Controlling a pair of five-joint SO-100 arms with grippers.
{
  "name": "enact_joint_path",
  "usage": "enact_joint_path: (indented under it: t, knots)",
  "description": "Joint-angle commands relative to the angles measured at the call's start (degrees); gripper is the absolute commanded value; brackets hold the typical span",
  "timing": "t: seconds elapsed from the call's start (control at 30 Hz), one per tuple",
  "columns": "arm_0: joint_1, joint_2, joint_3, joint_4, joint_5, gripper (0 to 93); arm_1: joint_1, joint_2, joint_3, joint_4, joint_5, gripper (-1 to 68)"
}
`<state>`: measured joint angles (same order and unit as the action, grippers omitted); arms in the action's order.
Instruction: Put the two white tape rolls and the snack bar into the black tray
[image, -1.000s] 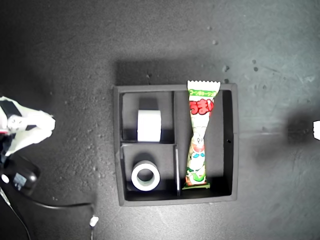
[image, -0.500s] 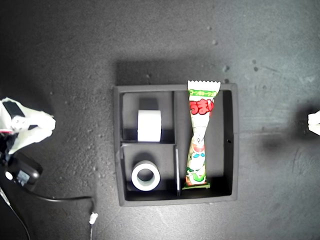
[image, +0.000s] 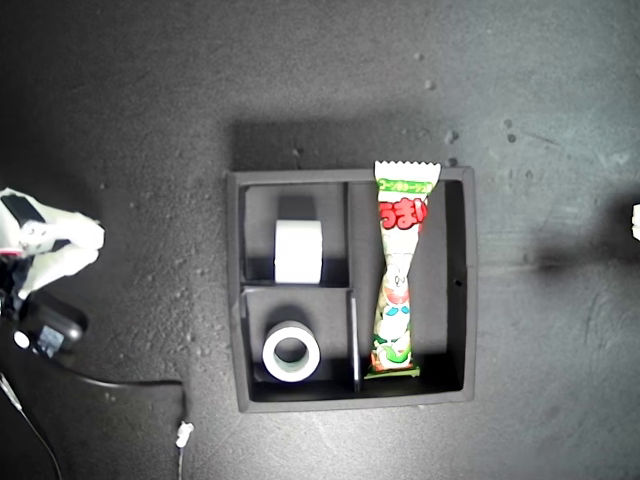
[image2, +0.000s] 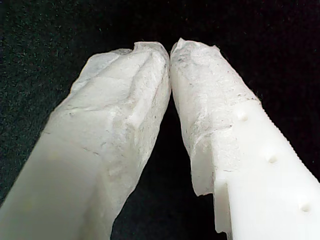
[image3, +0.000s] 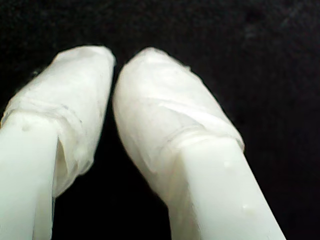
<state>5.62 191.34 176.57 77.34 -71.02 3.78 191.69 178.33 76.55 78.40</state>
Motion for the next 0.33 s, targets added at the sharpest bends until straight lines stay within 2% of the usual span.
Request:
enact_joint_path:
  t: [0.0,0.3]
  knots:
    - [0.18,2.72,3.25,2.11,-1.14,0.2,0.53,0.09,0.7,0.26,-14.33,-0.1]
    - [0.35,2.72,3.25,2.11,-1.14,0.2,0.53,0.09,0.7,0.26,-14.33,-0.1]
